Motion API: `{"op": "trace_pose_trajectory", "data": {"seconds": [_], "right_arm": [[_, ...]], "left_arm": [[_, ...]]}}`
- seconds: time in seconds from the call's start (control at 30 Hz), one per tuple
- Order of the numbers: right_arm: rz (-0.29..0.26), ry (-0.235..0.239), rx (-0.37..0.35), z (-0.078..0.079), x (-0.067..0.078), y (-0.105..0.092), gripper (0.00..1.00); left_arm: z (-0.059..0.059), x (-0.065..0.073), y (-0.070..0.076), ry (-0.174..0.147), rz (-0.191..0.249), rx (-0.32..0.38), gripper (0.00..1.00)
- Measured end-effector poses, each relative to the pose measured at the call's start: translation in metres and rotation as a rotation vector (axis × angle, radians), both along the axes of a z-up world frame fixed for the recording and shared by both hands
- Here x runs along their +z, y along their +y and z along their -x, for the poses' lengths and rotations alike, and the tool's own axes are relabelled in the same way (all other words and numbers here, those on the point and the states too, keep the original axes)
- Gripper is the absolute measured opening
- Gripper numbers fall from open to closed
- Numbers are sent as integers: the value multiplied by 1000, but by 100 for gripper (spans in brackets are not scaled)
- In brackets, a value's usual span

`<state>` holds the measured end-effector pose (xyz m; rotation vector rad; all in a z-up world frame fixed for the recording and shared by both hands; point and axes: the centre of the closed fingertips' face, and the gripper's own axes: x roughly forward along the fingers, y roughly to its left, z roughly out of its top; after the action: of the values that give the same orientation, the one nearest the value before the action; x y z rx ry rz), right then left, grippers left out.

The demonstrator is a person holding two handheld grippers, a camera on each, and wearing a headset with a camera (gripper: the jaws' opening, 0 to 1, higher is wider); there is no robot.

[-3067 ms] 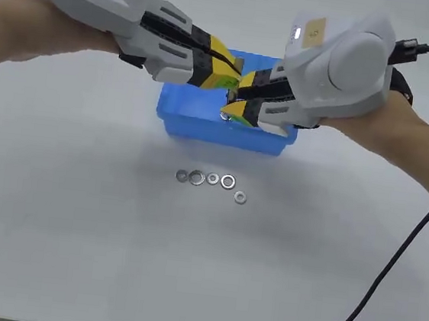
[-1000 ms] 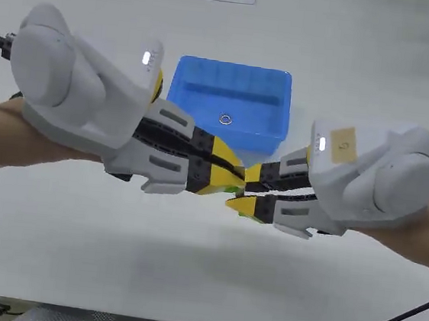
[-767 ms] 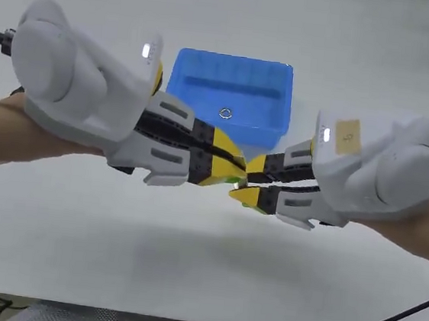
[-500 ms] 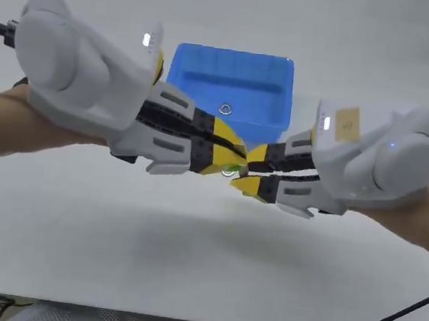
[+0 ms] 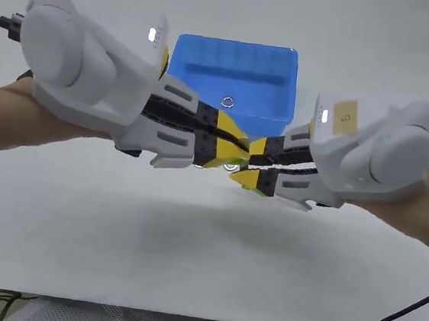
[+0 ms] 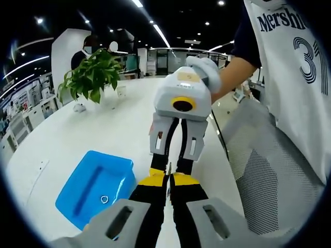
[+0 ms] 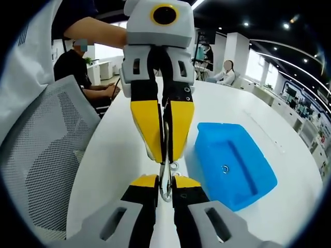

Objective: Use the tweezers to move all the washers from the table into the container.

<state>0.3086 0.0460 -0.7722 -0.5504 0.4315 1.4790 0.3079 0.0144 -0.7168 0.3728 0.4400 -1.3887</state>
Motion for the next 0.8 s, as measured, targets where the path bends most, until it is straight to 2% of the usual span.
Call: {"op": "trace_pose_trajectory", "data": {"seconds": [0.43, 0.5, 0.8], "right_arm": [[11, 1, 3, 0, -6, 0, 11], [26, -17, 16, 1, -8, 0, 11], [24, -13, 14, 2, -9, -3, 11]], "left_arm": [[0, -5, -2, -9, -27, -16, 6], [1, -5, -2, -6, -27, -17, 6], [2, -5, -3, 0, -12, -19, 6]]}}
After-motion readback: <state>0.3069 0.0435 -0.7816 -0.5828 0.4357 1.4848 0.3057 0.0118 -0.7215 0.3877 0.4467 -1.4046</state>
